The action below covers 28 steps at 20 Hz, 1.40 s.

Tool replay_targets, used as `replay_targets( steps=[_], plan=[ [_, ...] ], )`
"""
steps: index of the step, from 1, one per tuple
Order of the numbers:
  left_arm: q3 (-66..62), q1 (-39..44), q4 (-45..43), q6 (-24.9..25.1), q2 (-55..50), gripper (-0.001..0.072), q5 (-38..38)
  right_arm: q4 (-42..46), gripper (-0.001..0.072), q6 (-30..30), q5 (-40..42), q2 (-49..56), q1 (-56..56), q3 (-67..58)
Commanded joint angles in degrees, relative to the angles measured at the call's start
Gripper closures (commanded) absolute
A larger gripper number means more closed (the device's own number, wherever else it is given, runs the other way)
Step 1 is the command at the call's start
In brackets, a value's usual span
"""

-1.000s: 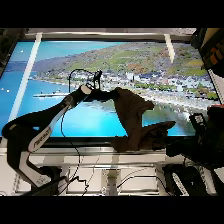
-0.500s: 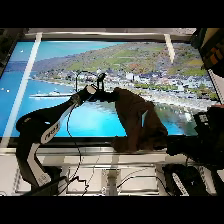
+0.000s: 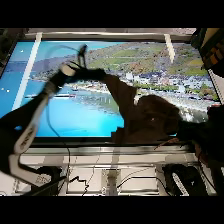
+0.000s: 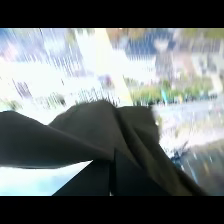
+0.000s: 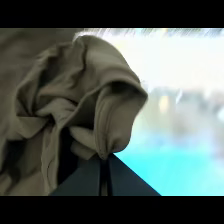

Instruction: Fold the clothes and pants, and hang the long-sleeved shirts on hangers.

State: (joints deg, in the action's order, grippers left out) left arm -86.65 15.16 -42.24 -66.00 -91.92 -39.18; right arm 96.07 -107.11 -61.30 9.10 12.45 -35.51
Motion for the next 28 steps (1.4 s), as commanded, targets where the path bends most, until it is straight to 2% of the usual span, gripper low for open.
replay_targets(
  steps=[1,4,7,10,12,14,16,19,22,23,24,25,26,28],
  plan=[
    [-0.35,-5.84,-9.84,0.44,13.62,0.0695,-3.26,5.75,0.0701,-2.93,9.11,4.07,-0.02,-3.13],
    [-0.33,-8.74,-21.42,0.17,26.12,0.0695,-4.98,5.86,0.0701,-2.95,13.44,12.17,-0.02,-9.57],
    [-0.2,-9.55,-34.69,-4.61,35.71,0.0695,-15.08,5.9,0.07,-2.75,12.41,21.38,-0.02,-17.42],
    [5.29,-9.55,-48.11,-13.75,42.03,0.0696,-29.0,6.12,0.07,-2.6,12.17,30.05,-0.02,-23.58],
    [15.67,-9.55,-51.67,-19.76,46.64,0.0696,-27.23,6.21,0.0701,-0.96,12.2,35.04,-0.2,-24.92],
    [30.34,-9.53,-49.11,-24.15,51.21,0.0695,-20.79,6.21,0.07,-0.85,10.16,40.15,-0.83,-24.9],
    [44.22,-9.49,-41.31,-27.45,53.92,0.0695,-15.91,6.23,0.07,0.13,8.07,45.27,-1.03,-24.9],
    [58.12,-9.42,-30.36,-27.67,55.78,0.0694,-13.38,6.36,0.0699,1.4,10.36,51.34,-1.4,-24.9],
    [61.42,-9.42,-27.28,-27.65,55.82,0.0693,-13.18,6.27,0.0699,1.33,16.31,55.45,-2.03,-24.92],
    [61.37,-9.44,-27.28,-27.65,55.95,0.0623,-12.0,6.21,0.0696,1.33,17.62,56.17,-2.23,-24.92],
    [61.35,-9.44,-27.06,-27.63,56.0,0.0375,-10.8,6.64,0.0577,1.36,18.53,56.52,-2.6,-24.9],
    [61.29,-9.44,-27.06,-27.61,56.0,0.0103,-9.73,6.64,0.0335,1.36,19.06,56.5,-3.28,-24.94],
    [61.09,-9.44,-27.12,-27.39,56.11,0.0028,-9.18,6.64,0.0247,1.33,18.49,56.48,-4.76,-25.31],
    [59.45,-9.44,-27.12,-23.96,56.48,0.0028,-9.2,6.62,0.0247,1.36,14.36,56.35,-9.7,-26.16]
  ],
)
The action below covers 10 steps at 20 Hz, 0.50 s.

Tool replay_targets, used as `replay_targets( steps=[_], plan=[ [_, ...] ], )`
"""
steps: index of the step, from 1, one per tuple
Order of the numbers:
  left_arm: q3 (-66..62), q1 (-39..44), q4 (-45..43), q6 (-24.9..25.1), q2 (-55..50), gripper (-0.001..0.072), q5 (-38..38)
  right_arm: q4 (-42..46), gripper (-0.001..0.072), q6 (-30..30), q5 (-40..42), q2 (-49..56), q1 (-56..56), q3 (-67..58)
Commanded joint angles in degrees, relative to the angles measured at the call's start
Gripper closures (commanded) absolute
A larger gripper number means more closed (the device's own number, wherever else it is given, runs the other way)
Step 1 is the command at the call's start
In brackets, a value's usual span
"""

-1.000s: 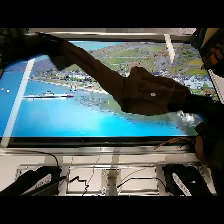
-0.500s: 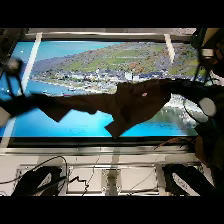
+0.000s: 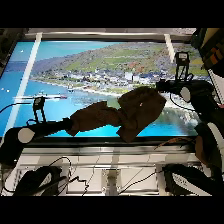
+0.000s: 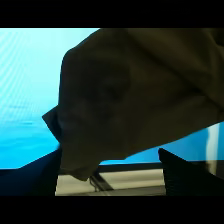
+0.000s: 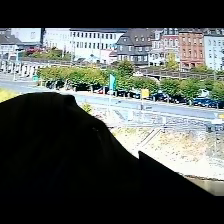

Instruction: Fold the clothes and pants, and hang the long-sleeved shirts on hangers.

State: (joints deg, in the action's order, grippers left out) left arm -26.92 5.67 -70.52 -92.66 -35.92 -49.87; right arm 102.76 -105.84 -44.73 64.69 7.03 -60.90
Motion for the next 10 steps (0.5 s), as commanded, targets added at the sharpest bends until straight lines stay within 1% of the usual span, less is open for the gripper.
replay_targets(
  steps=[1,2,3,4,6,7,8,9,10],
  plan=[
    [-1.51,-0.04,1.11,4.37,0.87,0.0029,1.49,-0.09,0.0247,0.33,-5.31,0.76,-7.41,-1.07],
    [-3.06,-0.07,0.66,5.27,1.31,0.003,1.55,-0.22,0.0263,1.92,-8.98,0.74,-11.08,-1.07],
    [-4.5,-0.07,-0.2,5.27,1.75,0.003,1.88,-1.11,0.0301,5.27,-12.66,0.74,-14.58,-1.03],
    [-5.55,-0.07,-1.03,5.25,2.23,0.0029,2.64,-3.04,0.0378,10.16,-16.7,0.74,-18.27,-0.94],
    [-6.45,-0.07,-0.98,5.25,3.17,0.003,4.94,-10.71,0.0539,18.99,-24.37,0.72,-24.35,-0.24],
    [-6.45,-0.07,-0.98,5.22,3.58,0.003,5.88,-16.9,0.0669,20.94,-26.23,0.46,-26.88,1.09],
    [-6.45,-0.07,-0.98,5.22,3.85,0.0031,6.16,-23.04,0.0701,21.51,-26.67,-0.2,-28.35,3.39],
    [-6.45,-0.07,-0.98,5.22,3.93,0.0031,6.1,-27.89,0.0701,24.81,-27.45,-1.4,-28.83,6.69],
    [-6.45,-0.07,-0.98,5.22,3.93,0.0031,5.95,-30.36,0.0701,27.39,-28.24,-2.8,-28.7,10.47]
  ],
)
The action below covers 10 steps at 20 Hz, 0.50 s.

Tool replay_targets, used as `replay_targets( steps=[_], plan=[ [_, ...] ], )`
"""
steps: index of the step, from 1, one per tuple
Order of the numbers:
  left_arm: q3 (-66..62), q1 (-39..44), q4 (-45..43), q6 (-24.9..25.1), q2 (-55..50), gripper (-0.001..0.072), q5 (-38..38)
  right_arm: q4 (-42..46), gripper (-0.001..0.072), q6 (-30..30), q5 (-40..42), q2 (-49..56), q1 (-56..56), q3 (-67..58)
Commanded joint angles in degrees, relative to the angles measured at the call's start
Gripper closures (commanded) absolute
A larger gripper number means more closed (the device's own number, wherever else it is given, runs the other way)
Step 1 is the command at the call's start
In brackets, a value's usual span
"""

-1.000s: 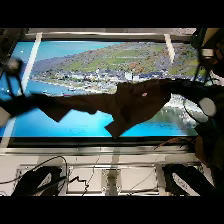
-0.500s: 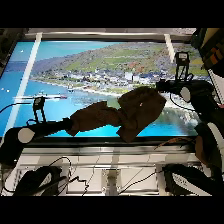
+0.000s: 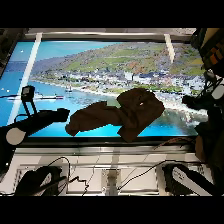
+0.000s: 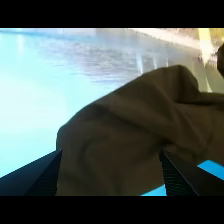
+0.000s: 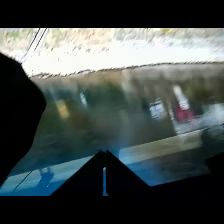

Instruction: Fold the clothes and pants, and hang the long-sleeved shirts on hangers.

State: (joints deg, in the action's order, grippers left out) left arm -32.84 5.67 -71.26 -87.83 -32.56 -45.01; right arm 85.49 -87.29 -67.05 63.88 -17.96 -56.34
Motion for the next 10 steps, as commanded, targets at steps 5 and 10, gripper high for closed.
replay_targets(
  steps=[5,10],
  plan=[
    [-0.52,-0.07,-0.24,0.42,0.5,0.0032,2.45,-28.83,0.0642,14.93,-0.61,-7.98,-3.67,25.59],
    [-0.52,-0.07,-0.24,0.39,0.5,0.0032,5.16,-35.1,0.0356,14.75,6.84,-5.29,-3.67,30.38]
  ],
)
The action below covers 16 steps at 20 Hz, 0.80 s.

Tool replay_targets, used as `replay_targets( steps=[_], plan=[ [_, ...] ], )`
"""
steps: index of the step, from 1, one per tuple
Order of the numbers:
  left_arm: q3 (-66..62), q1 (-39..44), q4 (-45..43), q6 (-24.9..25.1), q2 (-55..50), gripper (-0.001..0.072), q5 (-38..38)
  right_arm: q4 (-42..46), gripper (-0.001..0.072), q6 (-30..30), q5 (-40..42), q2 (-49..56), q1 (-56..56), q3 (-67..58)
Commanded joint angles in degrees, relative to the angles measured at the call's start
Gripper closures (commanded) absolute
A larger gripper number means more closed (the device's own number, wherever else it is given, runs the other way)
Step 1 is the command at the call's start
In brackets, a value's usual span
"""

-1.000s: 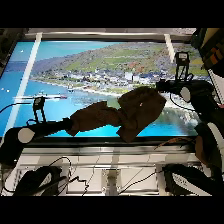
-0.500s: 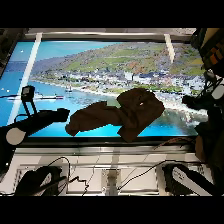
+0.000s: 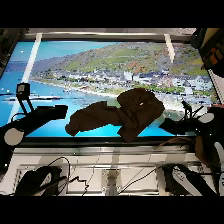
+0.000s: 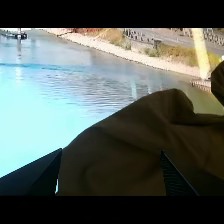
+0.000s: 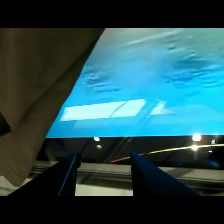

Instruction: Fold the clothes and pants, and hang the long-sleeved shirts on hangers.

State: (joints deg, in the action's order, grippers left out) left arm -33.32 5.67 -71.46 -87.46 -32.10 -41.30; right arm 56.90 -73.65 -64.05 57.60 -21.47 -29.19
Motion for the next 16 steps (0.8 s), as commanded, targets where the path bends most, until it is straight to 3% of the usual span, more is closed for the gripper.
replay_targets(
  steps=[1,3,10,13,16],
  plan=[
    [-0.04,-0.07,-0.02,0.02,0.04,0.0033,1.46,-9.27,0.0356,1.18,5.07,1.92,-0.15,3.23],
    [-0.04,-0.07,-0.02,0.02,0.04,0.0033,1.44,-12.76,0.0391,1.18,7.45,4.24,-0.13,3.23],
    [-0.04,-0.04,0.0,0.0,0.04,0.0033,1.46,-13.53,0.0365,3.87,11.72,12.61,7.87,2.6],
    [-0.04,-0.04,0.0,0.0,0.04,0.0032,1.44,-13.53,0.0367,1.46,17.97,13.42,12.66,2.51],
    [-0.02,-0.04,-0.02,0.0,0.04,0.0032,1.4,-13.44,0.0421,-0.46,21.68,13.97,14.01,2.51]
  ],
)
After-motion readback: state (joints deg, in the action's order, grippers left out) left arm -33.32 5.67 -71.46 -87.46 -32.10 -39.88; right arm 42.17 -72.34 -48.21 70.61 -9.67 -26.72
